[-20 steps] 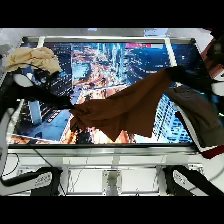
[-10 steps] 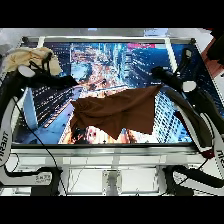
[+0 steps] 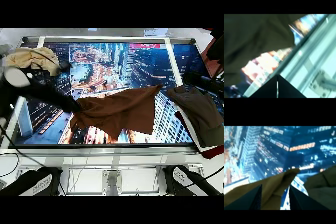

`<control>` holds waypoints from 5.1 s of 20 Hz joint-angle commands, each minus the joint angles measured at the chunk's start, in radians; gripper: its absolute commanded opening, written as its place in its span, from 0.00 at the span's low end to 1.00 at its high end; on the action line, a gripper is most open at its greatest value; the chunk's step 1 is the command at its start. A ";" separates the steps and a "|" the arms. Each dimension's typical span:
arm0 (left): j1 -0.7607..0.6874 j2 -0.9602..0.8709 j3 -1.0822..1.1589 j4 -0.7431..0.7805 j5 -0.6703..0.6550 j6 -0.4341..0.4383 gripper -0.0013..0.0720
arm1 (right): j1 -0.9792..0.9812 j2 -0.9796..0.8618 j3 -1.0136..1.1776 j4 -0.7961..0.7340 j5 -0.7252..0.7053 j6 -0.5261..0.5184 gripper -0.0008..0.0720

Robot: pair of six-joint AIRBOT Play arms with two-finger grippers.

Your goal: Fold the shirts.

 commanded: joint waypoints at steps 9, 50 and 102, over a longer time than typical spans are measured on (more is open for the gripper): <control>-0.398 0.086 -0.320 0.743 0.589 0.008 0.03 | -0.065 0.030 0.000 -0.024 0.276 -0.004 0.54; -0.201 -0.236 0.320 1.118 0.623 -0.520 0.03 | -0.065 0.029 -0.002 -0.024 0.362 -0.003 0.54; -0.204 -0.468 0.238 0.888 0.388 -0.858 0.03 | 0.059 0.037 -0.864 0.525 0.191 0.239 0.49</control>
